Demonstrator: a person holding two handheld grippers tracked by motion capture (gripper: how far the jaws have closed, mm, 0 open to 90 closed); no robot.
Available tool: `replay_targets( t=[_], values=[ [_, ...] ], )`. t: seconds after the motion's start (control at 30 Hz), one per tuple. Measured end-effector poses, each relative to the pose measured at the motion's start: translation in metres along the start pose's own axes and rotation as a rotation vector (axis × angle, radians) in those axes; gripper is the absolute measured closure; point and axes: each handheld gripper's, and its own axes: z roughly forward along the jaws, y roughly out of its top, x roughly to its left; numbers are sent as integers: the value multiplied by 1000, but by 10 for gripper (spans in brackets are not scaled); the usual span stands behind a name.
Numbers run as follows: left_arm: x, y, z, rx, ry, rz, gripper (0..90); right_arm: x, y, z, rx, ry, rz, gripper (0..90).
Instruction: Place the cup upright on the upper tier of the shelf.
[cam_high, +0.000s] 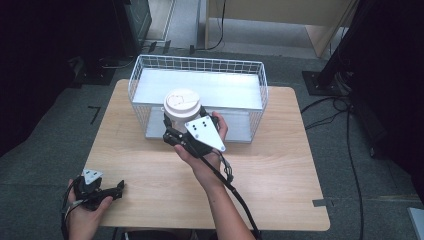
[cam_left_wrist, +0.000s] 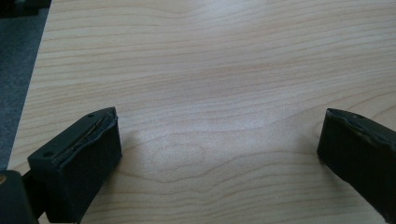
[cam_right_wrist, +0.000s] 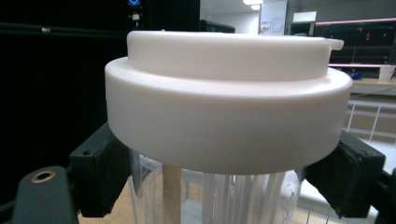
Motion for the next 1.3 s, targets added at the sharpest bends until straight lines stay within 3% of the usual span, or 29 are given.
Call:
replay_targets(
  t=[0.47, 0.87, 1.3],
  values=[
    [0, 0, 0, 0, -1, 1, 0, -27, 52, 21, -56, -66, -52, 153],
    [0, 0, 0, 1, -2, 2, 0, -65, 60, 53, -29, -147, -40, 153],
    [0, 0, 0, -2, -1, 1, 0, -91, 61, 86, 1, -210, -23, 153]
  ],
)
